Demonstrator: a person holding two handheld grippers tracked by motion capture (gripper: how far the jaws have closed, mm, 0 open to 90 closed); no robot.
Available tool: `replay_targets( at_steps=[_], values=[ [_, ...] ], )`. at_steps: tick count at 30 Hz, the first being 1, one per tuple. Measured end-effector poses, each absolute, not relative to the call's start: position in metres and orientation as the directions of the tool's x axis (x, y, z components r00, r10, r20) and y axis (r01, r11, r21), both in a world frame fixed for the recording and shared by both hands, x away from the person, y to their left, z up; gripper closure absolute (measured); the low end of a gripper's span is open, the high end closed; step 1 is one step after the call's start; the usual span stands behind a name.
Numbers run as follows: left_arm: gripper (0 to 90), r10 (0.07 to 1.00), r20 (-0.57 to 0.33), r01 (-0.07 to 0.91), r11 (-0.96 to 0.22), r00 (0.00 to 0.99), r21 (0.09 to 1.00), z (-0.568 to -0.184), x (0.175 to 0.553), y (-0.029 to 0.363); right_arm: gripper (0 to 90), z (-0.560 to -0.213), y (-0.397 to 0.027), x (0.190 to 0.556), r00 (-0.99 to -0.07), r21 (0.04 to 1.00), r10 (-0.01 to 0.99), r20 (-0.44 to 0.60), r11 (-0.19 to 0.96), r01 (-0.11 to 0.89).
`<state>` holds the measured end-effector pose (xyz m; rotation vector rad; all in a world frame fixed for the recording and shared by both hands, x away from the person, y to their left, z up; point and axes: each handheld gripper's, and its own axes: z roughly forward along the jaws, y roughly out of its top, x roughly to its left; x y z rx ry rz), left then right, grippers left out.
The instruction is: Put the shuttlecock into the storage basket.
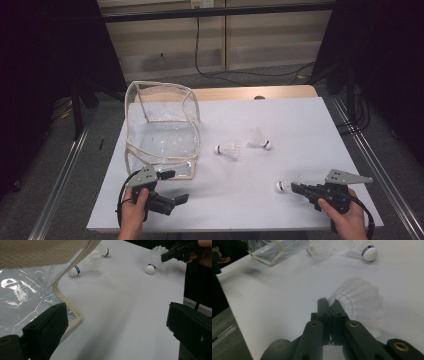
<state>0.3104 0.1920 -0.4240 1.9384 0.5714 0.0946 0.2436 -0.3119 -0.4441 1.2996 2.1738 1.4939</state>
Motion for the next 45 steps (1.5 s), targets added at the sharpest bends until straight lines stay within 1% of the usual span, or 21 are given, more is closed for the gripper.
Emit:
replay_targets(
  at_steps=[4, 24, 33, 45],
  values=[
    [3.9, 0.437, -0.189, 0.348, -0.318, 0.879, 0.882, -0.424, 0.31, 0.193, 90.0, -0.44, -0.308, 0.251, -0.602, 0.832, 0.73, 0.322, 0.084, 0.548],
    [3.9, 0.443, -0.189, 0.347, -0.308, 0.876, 0.886, -0.423, 0.309, 0.199, 90.0, -0.418, -0.258, 0.304, -0.633, 0.88, 0.721, 0.282, 0.068, 0.47],
    [3.9, 0.444, -0.177, 0.344, -0.329, 0.878, 0.879, -0.423, 0.309, 0.2, 90.0, -0.419, -0.241, 0.322, -0.628, 0.879, 0.723, 0.286, 0.062, 0.472],
    [3.9, 0.448, -0.179, 0.346, -0.324, 0.876, 0.88, -0.424, 0.309, 0.201, 90.0, -0.42, -0.232, 0.34, -0.606, 0.877, 0.741, 0.288, 0.049, 0.478]
  ],
)
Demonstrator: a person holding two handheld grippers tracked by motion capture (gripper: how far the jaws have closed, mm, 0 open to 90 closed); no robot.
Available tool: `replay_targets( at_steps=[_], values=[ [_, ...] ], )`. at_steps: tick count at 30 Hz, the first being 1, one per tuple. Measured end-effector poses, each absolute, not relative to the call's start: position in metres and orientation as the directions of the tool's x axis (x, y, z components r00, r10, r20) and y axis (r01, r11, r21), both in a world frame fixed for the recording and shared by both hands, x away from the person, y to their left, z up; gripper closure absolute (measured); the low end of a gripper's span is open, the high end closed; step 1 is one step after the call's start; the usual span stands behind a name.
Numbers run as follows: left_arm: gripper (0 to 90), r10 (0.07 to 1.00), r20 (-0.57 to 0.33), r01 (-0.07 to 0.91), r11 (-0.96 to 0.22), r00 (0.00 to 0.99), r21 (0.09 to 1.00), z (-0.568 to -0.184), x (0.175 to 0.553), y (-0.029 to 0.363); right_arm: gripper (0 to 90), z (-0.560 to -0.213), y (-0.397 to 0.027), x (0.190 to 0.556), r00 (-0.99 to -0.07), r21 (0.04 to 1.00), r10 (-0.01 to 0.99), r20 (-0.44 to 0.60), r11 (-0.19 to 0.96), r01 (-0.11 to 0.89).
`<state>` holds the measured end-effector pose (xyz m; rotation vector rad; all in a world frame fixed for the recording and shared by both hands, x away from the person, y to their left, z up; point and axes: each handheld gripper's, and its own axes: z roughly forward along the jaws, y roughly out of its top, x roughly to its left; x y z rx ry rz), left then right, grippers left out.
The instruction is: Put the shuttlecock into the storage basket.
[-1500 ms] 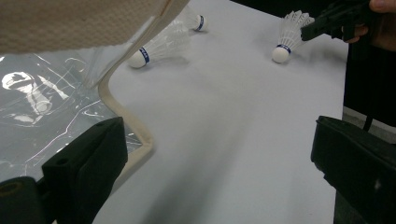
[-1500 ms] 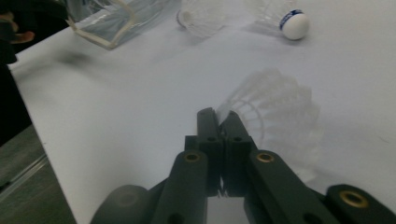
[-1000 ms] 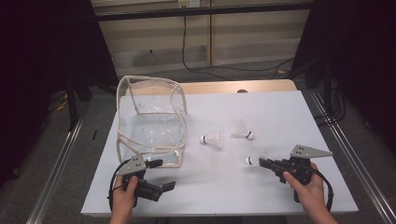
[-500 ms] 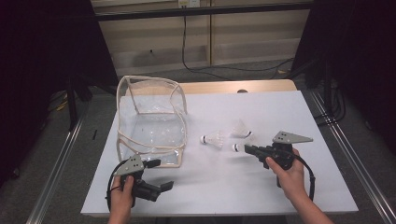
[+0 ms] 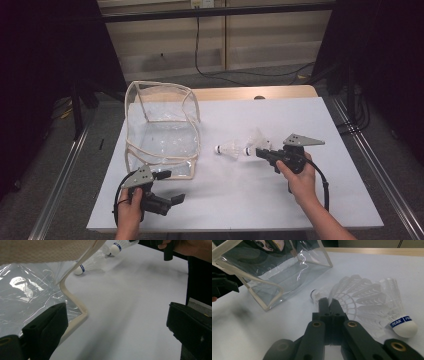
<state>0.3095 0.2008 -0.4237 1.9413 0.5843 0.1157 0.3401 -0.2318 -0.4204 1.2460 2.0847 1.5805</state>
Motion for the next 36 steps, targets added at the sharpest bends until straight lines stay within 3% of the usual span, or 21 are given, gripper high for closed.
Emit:
replay_targets(
  at_steps=[36],
  values=[
    [4.0, 0.443, -0.181, 0.347, -0.33, 0.878, 0.878, -0.425, 0.31, 0.2, 90.0, -0.43, -0.209, 0.361, -0.578, 0.869, 0.767, 0.277, 0.057, 0.492]
  ],
)
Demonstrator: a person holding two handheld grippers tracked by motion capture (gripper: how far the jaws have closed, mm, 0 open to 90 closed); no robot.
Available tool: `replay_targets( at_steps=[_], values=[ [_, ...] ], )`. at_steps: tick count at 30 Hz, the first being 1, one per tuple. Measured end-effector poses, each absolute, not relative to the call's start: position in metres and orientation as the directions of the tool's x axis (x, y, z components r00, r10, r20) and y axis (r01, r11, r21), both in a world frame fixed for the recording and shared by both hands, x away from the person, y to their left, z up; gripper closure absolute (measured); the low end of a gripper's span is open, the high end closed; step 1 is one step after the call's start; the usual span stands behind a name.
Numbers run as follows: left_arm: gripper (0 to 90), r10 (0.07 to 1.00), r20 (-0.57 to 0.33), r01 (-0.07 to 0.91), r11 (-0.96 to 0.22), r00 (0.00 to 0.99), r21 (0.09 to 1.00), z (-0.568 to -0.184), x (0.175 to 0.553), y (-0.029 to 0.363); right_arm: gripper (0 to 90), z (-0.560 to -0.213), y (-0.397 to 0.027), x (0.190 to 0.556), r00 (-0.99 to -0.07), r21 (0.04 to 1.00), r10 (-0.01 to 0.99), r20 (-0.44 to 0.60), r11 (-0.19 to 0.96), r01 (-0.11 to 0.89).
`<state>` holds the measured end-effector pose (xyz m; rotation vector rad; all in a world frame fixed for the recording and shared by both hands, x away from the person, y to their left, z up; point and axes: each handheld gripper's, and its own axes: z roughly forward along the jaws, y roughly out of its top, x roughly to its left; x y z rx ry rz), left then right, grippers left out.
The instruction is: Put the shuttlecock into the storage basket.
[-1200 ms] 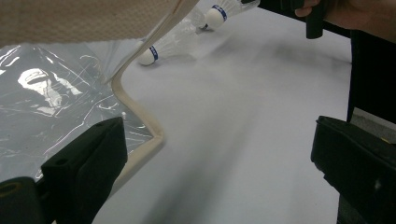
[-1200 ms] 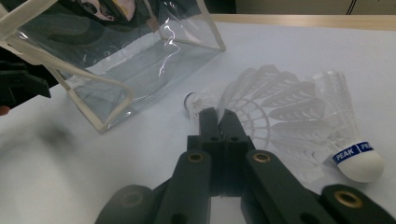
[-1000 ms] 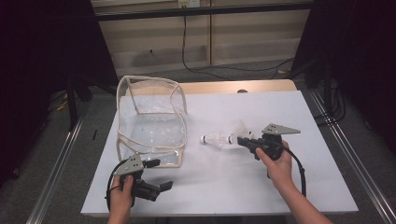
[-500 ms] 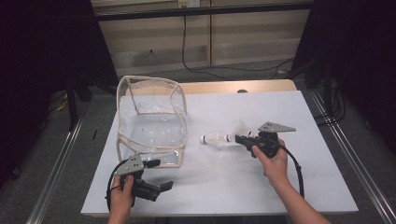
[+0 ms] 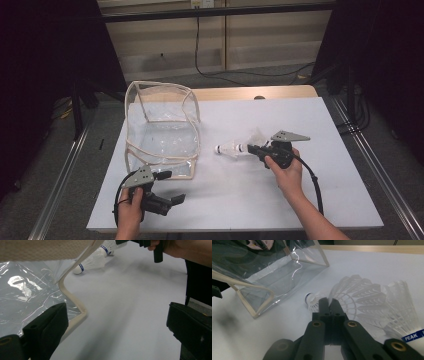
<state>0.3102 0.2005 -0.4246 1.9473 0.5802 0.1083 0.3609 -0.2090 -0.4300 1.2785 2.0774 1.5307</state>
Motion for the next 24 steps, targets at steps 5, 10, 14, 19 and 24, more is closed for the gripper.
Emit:
replay_targets(
  at_steps=[5, 10, 14, 19, 24],
  values=[
    [4.1, 0.442, -0.181, 0.347, -0.331, 0.879, 0.877, -0.425, 0.31, 0.2, 90.0, -0.433, -0.206, 0.363, -0.571, 0.866, 0.772, 0.279, 0.054, 0.497],
    [4.1, 0.441, -0.182, 0.348, -0.331, 0.879, 0.877, -0.425, 0.31, 0.2, 90.0, -0.437, -0.201, 0.367, -0.567, 0.862, 0.775, 0.28, 0.057, 0.503],
    [4.1, 0.44, -0.184, 0.349, -0.33, 0.879, 0.877, -0.425, 0.31, 0.199, 90.0, -0.441, -0.198, 0.37, -0.564, 0.859, 0.773, 0.29, 0.05, 0.51],
    [4.1, 0.439, -0.185, 0.349, -0.33, 0.879, 0.877, -0.425, 0.311, 0.199, 90.0, -0.444, -0.191, 0.373, -0.569, 0.855, 0.768, 0.294, 0.056, 0.516],
    [4.1, 0.436, -0.188, 0.351, -0.33, 0.88, 0.876, -0.426, 0.311, 0.198, 90.0, -0.444, -0.186, 0.376, -0.574, 0.852, 0.766, 0.288, 0.069, 0.52]
  ],
)
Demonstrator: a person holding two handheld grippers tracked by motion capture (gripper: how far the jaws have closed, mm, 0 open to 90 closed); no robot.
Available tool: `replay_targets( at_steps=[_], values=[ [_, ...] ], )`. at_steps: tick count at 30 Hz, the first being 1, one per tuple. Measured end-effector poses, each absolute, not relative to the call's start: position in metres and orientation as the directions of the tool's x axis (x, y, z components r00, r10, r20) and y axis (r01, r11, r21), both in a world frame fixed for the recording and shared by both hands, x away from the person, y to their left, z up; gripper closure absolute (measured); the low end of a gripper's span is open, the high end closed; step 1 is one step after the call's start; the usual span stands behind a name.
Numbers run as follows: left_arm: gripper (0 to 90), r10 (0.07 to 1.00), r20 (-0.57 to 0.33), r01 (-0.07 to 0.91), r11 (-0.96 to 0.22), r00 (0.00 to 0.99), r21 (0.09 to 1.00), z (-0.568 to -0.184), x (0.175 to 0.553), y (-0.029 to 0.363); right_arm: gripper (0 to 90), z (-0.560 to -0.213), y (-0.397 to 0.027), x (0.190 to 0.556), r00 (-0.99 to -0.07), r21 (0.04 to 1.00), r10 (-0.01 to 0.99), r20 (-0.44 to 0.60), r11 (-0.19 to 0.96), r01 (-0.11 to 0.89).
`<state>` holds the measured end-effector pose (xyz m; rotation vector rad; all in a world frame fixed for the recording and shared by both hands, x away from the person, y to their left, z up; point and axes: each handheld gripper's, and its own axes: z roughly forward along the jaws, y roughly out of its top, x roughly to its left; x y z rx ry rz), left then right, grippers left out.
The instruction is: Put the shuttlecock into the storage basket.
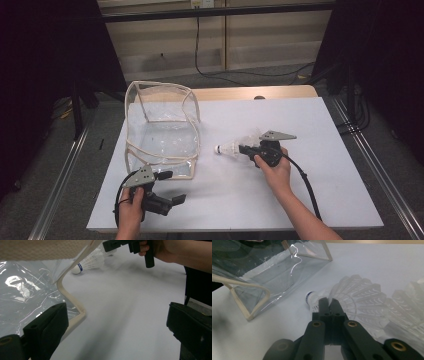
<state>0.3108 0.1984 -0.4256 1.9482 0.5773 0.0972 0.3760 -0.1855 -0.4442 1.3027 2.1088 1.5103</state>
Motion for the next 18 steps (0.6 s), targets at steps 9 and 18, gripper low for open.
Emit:
replay_targets(
  at_steps=[9, 18],
  values=[
    [4.2, 0.434, -0.185, 0.35, -0.338, 0.882, 0.874, -0.4259, 0.3114, 0.1981, 90.0, -0.4479, -0.1798, 0.3818, -0.582, 0.849, 0.755, 0.301, 0.066, 0.525],
    [4.2, 0.436, -0.187, 0.351, -0.336, 0.88, 0.874, -0.4264, 0.3114, 0.1977, 88.8, -0.4515, -0.1819, 0.3855, -0.58, 0.834, 0.751, 0.316, 0.073, 0.548]
  ],
)
